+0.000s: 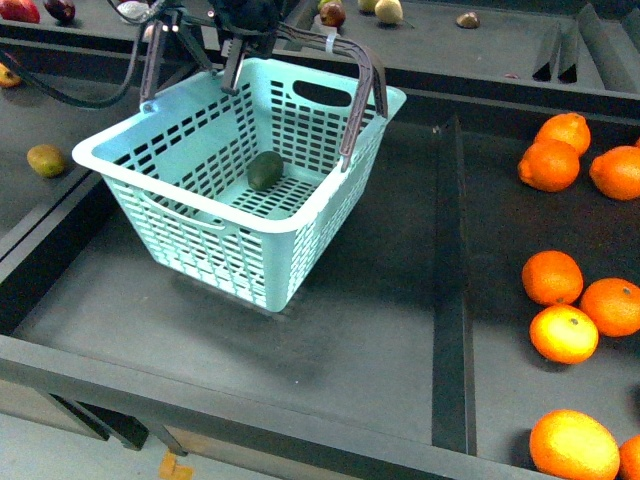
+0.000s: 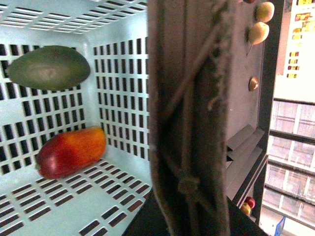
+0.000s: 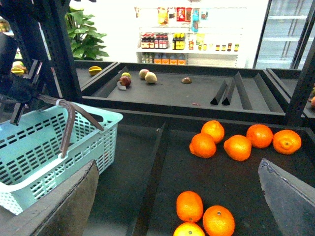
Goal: Pick mango and avocado into basket
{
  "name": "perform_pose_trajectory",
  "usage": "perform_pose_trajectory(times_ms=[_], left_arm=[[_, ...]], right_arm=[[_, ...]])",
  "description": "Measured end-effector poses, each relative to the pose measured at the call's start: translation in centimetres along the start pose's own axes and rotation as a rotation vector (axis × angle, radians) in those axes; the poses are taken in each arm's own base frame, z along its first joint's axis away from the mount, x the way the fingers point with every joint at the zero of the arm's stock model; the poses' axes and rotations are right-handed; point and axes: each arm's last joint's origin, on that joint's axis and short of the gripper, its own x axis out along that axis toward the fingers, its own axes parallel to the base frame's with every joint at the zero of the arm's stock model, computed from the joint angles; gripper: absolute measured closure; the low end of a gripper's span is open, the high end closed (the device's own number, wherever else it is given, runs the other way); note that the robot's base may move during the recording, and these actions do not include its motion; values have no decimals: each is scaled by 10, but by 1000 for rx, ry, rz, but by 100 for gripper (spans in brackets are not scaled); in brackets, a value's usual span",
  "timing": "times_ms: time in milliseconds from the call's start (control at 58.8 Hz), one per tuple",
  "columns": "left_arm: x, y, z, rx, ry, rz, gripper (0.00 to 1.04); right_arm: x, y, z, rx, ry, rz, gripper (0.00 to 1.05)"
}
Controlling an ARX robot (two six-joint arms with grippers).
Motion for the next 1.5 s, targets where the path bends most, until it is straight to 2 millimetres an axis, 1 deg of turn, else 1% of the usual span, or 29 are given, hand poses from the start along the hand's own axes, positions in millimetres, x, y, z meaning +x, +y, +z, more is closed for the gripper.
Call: perform_pose_trajectory(times_ms=[102,289,374,391,442,493,510,544,561,595,663,714,731,748,782,816,833,850,867,901,918,952,986,1105,1122,1190,1377,1462,1496], left_arm=[[5,9,2,30,66,19,99],[-9,24,4,61,81,21,99],[-14,34,9,31,53,30,82],[-15,36,10,18,32,30,76],[-19,41,14,-5,-26,27,65],[-25,44,20,-32,-76,22,56],[-31,44,24,-49,-109,18,51],[-39,44,30,-62,-135,25,46],[-48,44,35,-80,-177,36,40],[-59,43,41,-98,-213,49,35],[-94,43,58,-118,-313,126,21],[-139,49,71,-139,-391,211,6],[-153,53,75,-111,-377,219,7],[-161,57,77,-86,-340,170,10],[-183,64,80,124,-229,-59,21],[-199,70,78,317,-236,-206,28],[-207,74,77,445,-264,-267,32],[-214,78,75,520,-290,-317,35],[-225,84,73,678,-354,-360,41],[-244,99,70,889,-451,-399,51],[-249,104,69,966,-477,-399,55],[-261,118,65,1094,-516,-382,66],[-271,133,63,1167,-524,-354,77],[-291,160,64,1236,-522,-332,101],[-295,163,65,1236,-526,-328,102],[-308,175,65,1243,-544,-314,102],[-341,204,53,1253,-542,-320,102],[-348,223,47,1257,-534,-313,102],[-352,227,46,1257,-529,-309,102]], right_arm=[[0,0,0,0,0,0,8],[0,0,0,0,0,0,8],[0,0,0,0,0,0,8],[0,0,0,0,0,0,8],[0,0,0,0,0,0,8],[0,0,0,0,0,0,8],[0,0,0,0,0,0,8],[0,0,0,0,0,0,8],[0,0,0,0,0,0,8],[0,0,0,0,0,0,8],[0,0,0,0,0,0,8],[0,0,0,0,0,0,8],[0,0,0,0,0,0,8],[0,0,0,0,0,0,8],[0,0,0,0,0,0,8],[0,0,0,0,0,0,8],[0,0,0,0,0,0,8],[0,0,0,0,0,0,8],[0,0,0,0,0,0,8],[0,0,0,0,0,0,8],[0,0,0,0,0,0,8],[0,0,0,0,0,0,8],[0,0,0,0,0,0,8],[0,0,0,0,0,0,8],[0,0,0,0,0,0,8],[0,0,0,0,0,0,8],[0,0,0,0,0,0,8],[0,0,0,0,0,0,8],[0,0,0,0,0,0,8]])
